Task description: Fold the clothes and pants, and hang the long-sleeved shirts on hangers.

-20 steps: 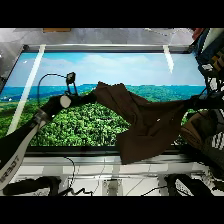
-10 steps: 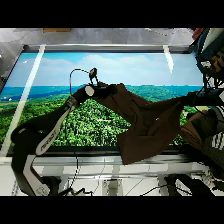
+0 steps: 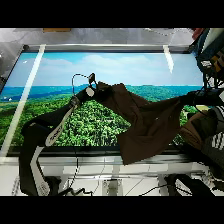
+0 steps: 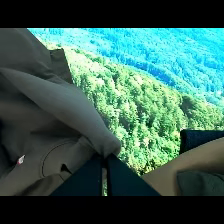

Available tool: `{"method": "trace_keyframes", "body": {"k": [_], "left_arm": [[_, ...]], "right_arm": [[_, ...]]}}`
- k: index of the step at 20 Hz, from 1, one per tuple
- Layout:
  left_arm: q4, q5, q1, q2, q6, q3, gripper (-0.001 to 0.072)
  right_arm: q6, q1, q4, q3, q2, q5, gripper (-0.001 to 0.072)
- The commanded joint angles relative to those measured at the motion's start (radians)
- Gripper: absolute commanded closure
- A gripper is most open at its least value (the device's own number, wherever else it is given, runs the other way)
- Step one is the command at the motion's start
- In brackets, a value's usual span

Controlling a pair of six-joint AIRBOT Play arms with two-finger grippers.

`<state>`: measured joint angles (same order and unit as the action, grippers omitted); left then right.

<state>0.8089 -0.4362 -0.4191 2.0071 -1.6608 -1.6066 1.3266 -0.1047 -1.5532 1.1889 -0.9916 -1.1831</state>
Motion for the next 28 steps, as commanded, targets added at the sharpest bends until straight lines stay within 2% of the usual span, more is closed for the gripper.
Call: {"method": "trace_keyframes", "body": {"k": [1, 6, 9, 10, 11, 12, 14, 15, 20, 24, 26, 28], "left_arm": [[-0.078, 0.055, 0.001, 0.019, 0.000, -0.004, 0.0144], [-0.085, 0.067, -0.033, 0.063, 0.000, -0.062, 0.0144], [-0.085, 0.148, -0.061, 0.073, 0.000, -0.072, 0.0149], [-0.085, 0.186, -0.068, 0.072, 0.000, -0.072, 0.0189], [-0.085, 0.217, -0.069, 0.072, -0.001, -0.073, 0.0261], [-0.085, 0.248, -0.069, 0.072, -0.001, -0.074, 0.0359], [-0.085, 0.305, -0.069, 0.072, -0.001, -0.074, 0.0636], [-0.085, 0.328, -0.069, 0.072, -0.001, -0.074, 0.0694], [-0.085, 0.342, -0.069, 0.042, 0.000, -0.076, 0.0694], [-0.077, 0.343, -0.064, -0.067, 0.000, -0.076, 0.0695], [0.021, 0.343, -0.064, -0.156, 0.000, -0.076, 0.0695], [0.187, 0.343, -0.064, -0.264, 0.000, -0.076, 0.0695]], "right_arm": [[0.000, 0.000, 0.006, 0.000, 0.000, 0.002, 0.0696], [0.000, 0.000, 0.007, 0.000, 0.000, 0.006, 0.0696], [0.000, 0.000, 0.007, 0.000, 0.000, 0.005, 0.0696], [0.000, 0.000, 0.008, 0.000, 0.000, 0.005, 0.0696], [0.000, 0.000, 0.008, 0.000, 0.000, 0.005, 0.0696], [0.000, 0.000, 0.008, 0.000, 0.000, 0.005, 0.0696], [0.000, 0.000, 0.008, 0.000, 0.000, 0.005, 0.0696], [0.000, 0.000, 0.008, 0.000, 0.000, 0.005, 0.0696], [0.000, 0.000, 0.008, 0.000, 0.000, 0.006, 0.0696], [0.001, 0.000, 0.015, 0.000, 0.000, 0.009, 0.0696], [0.000, 0.000, 0.032, 0.000, 0.000, 0.034, 0.0696], [0.001, 0.000, 0.042, 0.000, 0.000, 0.077, 0.0696]]}}
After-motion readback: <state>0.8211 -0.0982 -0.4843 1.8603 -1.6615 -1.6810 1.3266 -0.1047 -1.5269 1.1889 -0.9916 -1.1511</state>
